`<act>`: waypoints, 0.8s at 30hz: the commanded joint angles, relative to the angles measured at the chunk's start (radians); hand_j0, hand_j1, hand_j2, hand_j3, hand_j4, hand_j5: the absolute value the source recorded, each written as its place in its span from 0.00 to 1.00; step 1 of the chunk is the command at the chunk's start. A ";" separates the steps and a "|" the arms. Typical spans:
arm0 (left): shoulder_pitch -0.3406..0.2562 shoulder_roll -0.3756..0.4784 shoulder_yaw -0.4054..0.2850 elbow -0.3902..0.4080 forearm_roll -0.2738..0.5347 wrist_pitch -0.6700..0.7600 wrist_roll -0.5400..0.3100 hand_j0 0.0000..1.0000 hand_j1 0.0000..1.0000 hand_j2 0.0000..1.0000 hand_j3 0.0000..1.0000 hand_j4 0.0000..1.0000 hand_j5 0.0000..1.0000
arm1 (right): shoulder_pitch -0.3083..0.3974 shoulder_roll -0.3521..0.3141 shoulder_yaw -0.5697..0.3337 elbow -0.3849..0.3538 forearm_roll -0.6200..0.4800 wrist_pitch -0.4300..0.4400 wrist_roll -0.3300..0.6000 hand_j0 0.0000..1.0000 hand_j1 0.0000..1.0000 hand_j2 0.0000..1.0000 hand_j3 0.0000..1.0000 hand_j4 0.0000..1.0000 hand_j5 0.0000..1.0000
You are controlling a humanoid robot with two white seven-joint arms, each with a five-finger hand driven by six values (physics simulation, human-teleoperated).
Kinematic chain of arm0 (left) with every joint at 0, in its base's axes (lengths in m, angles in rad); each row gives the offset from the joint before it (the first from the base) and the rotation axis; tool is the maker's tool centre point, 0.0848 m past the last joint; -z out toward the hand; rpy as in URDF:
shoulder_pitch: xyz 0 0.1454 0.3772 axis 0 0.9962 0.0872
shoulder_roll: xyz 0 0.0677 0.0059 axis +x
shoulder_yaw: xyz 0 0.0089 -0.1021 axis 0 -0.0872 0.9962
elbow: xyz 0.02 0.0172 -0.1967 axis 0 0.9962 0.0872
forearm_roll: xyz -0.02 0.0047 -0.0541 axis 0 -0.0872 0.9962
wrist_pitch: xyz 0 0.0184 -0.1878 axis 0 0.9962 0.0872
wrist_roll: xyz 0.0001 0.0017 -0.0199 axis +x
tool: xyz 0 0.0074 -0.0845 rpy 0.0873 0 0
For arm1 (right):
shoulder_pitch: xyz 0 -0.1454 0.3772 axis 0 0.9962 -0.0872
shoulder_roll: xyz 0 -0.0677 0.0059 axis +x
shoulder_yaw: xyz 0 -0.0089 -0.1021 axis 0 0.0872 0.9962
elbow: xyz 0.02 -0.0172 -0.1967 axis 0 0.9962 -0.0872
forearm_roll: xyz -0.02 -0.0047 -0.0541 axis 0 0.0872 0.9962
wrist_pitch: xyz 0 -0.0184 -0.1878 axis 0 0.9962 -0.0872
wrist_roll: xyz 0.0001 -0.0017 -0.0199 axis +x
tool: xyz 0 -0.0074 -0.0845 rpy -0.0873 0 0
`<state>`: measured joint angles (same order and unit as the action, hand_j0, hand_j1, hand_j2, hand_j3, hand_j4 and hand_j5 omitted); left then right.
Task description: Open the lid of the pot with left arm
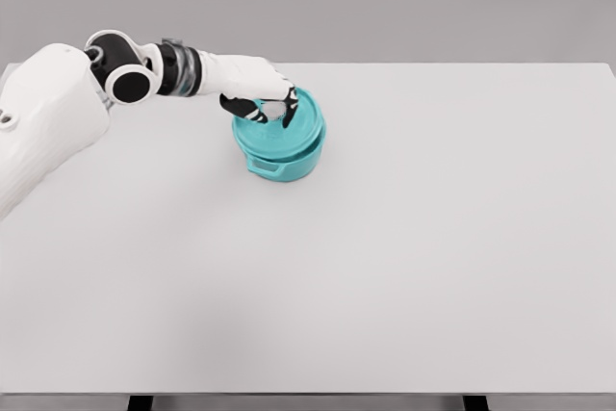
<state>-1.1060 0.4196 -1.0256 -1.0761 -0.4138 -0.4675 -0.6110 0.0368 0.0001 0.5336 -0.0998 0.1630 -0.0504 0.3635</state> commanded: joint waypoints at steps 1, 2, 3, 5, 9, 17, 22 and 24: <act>-0.002 0.025 0.001 -0.002 0.003 0.000 0.000 0.39 0.39 0.39 0.39 0.39 0.39 | 0.000 0.000 0.000 0.000 0.000 0.000 0.000 1.00 1.00 1.00 1.00 1.00 1.00; -0.003 0.037 0.001 -0.004 0.003 -0.013 0.000 0.38 0.38 0.38 0.38 0.38 0.38 | 0.000 0.000 0.000 0.000 0.000 0.000 0.000 1.00 1.00 1.00 1.00 1.00 1.00; -0.006 0.048 0.001 -0.005 0.003 -0.020 0.000 0.38 0.38 0.38 0.38 0.38 0.38 | 0.000 0.000 0.000 0.000 0.000 0.000 0.000 1.00 1.00 1.00 1.00 1.00 1.00; -0.018 0.079 0.001 -0.005 0.019 -0.028 0.000 0.37 0.37 0.37 0.37 0.37 0.37 | 0.000 0.000 0.000 0.000 0.000 0.000 0.000 1.00 1.00 1.00 1.00 1.00 1.00; -0.028 0.149 0.001 -0.011 0.024 -0.060 0.000 0.36 0.36 0.36 0.36 0.36 0.36 | 0.000 0.000 0.000 0.000 0.000 -0.002 0.000 1.00 1.00 1.00 1.00 1.00 1.00; -0.011 0.234 -0.019 -0.005 0.010 -0.091 0.000 0.37 0.37 0.37 0.37 0.37 0.37 | 0.000 0.000 0.000 0.000 0.000 0.000 0.000 1.00 1.00 1.00 1.00 1.00 1.00; 0.003 0.231 -0.028 -0.005 -0.002 -0.091 0.000 0.37 0.37 0.37 0.37 0.37 0.37 | 0.000 0.000 0.000 0.000 0.000 0.000 0.000 1.00 1.00 1.00 1.00 1.00 1.00; 0.008 0.235 -0.036 -0.004 -0.003 -0.091 0.000 0.37 0.37 0.37 0.37 0.37 0.37 | 0.000 0.000 0.000 0.000 0.000 0.000 0.000 1.00 1.00 1.00 1.00 1.00 1.00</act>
<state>-1.0968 0.6502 -1.0571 -1.0812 -0.4179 -0.5603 -0.6112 0.0368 0.0001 0.5336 -0.0998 0.1630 -0.0506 0.3636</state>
